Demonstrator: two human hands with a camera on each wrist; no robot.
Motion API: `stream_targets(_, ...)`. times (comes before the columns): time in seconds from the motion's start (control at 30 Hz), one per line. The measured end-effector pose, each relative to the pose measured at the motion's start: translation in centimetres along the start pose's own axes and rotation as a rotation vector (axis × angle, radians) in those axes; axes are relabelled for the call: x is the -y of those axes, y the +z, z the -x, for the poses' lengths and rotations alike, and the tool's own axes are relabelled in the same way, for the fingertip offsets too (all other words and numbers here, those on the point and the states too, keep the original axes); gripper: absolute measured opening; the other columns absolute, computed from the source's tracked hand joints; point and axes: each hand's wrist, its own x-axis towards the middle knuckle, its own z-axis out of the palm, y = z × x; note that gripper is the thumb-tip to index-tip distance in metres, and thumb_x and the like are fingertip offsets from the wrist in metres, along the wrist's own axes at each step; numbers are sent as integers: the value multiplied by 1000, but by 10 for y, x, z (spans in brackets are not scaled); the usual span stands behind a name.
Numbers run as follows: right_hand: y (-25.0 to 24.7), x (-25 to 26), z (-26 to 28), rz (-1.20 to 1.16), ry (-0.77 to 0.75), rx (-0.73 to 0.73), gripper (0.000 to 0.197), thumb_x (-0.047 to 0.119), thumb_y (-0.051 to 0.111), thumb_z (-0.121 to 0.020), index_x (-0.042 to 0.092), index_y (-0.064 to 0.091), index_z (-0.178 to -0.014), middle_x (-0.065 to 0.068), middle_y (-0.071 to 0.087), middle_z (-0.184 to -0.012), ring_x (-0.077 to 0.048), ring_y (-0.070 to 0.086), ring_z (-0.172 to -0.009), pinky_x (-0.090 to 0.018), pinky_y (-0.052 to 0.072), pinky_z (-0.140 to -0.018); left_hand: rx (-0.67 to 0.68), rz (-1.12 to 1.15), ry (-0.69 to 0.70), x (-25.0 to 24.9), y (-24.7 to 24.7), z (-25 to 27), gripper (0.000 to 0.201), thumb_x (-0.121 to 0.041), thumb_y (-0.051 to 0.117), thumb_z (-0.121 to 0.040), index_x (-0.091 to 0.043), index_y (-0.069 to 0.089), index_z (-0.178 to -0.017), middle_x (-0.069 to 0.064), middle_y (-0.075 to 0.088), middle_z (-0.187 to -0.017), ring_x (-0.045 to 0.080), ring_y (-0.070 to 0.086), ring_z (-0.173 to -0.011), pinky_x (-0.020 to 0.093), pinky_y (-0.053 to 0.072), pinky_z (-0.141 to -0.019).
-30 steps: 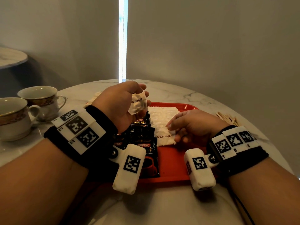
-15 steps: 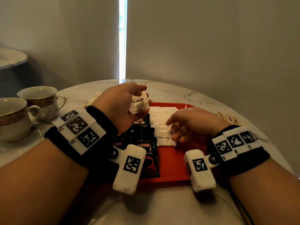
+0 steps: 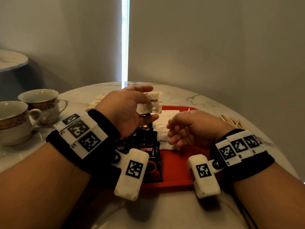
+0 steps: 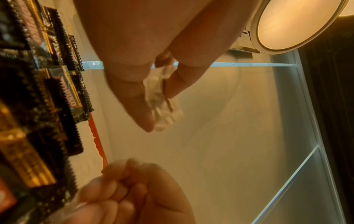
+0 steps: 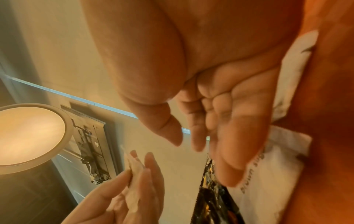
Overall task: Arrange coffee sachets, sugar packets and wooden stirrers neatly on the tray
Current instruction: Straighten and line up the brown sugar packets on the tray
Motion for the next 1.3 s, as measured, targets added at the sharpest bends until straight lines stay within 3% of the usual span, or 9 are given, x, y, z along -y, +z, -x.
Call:
stream_targets(0.1, 1, 3, 0, -59, -186, -16, 30, 27, 70, -84, 2, 63, -98, -12, 64, -78, -21, 64, -62, -26, 48, -51, 13, -81, 44, 1, -3, -2, 23, 1, 61, -90, -19, 68, -99, 8, 74, -96, 15, 70, -67, 25, 42, -51)
stream_targets(0.17, 3, 5, 1, -83, -264, -5, 37, 27, 80, -76, 4, 62, -100, -10, 63, -77, -20, 63, -61, -26, 45, -51, 5, -74, 60, 2, -2, -3, 20, 1, 63, -90, -18, 66, -94, 6, 74, -88, 13, 67, -61, 22, 37, -45)
stream_targets(0.3, 7, 6, 3, -89, -368, 20, 27, 20, 75, -72, 9, 64, -94, -5, 65, -78, -20, 62, -66, -29, 41, -53, 29, -17, 65, 3, 1, -2, 16, 2, 65, -87, -14, 65, -90, 6, 74, -81, 14, 67, -63, 22, 47, -52)
stream_targets(0.5, 14, 7, 4, -104, -430, -87, 62, 16, 80, -69, -16, 56, -116, -6, 63, -73, -18, 62, -63, -32, 40, -56, 59, 13, 38, 2, 2, 0, 17, 4, 62, -88, -7, 64, -102, 12, 75, -90, 18, 72, -70, 25, 57, -62)
stream_targets(0.7, 15, 7, 6, -173, -397, -113, 19, 3, 62, -91, -2, 63, -110, -8, 64, -77, -19, 62, -64, -31, 43, -58, 53, -115, 11, 3, 0, 0, 13, -5, 70, -85, -16, 67, -91, 1, 70, -72, 9, 55, -58, 20, 41, -50)
stream_targets(0.93, 13, 8, 2, -240, -413, -143, 23, -1, 57, -92, -7, 62, -114, -14, 72, -92, -24, 68, -75, -30, 49, -60, -14, -118, -21, 0, 0, 0, 19, -7, 69, -85, -16, 65, -102, 4, 67, -87, 9, 51, -64, 23, 39, -54)
stream_targets(1.07, 12, 8, 0, -270, -463, -182, 11, -5, 60, -86, 6, 58, -82, -12, 65, -78, -24, 64, -71, -30, 53, -58, -22, -110, -14, 2, -1, -2, 19, -9, 70, -84, -17, 65, -101, 1, 59, -87, 9, 49, -64, 23, 37, -53)
stream_targets(1.17, 12, 8, 1, -253, -487, -190, 9, 6, 65, -75, 11, 58, -78, -12, 63, -80, -25, 64, -70, -31, 52, -56, -15, -106, -8, 3, -1, -2, 20, -9, 70, -84, -17, 66, -102, 1, 60, -85, 9, 50, -63, 23, 38, -52)
stream_targets(1.3, 13, 7, 2, -211, -495, -178, 13, -2, 59, -91, 10, 60, -85, -9, 68, -81, -23, 68, -72, -28, 51, -54, 83, -123, -5, 3, -2, 0, 40, -13, 77, -67, -14, 67, -106, 2, 63, -84, 10, 53, -66, 24, 40, -56)
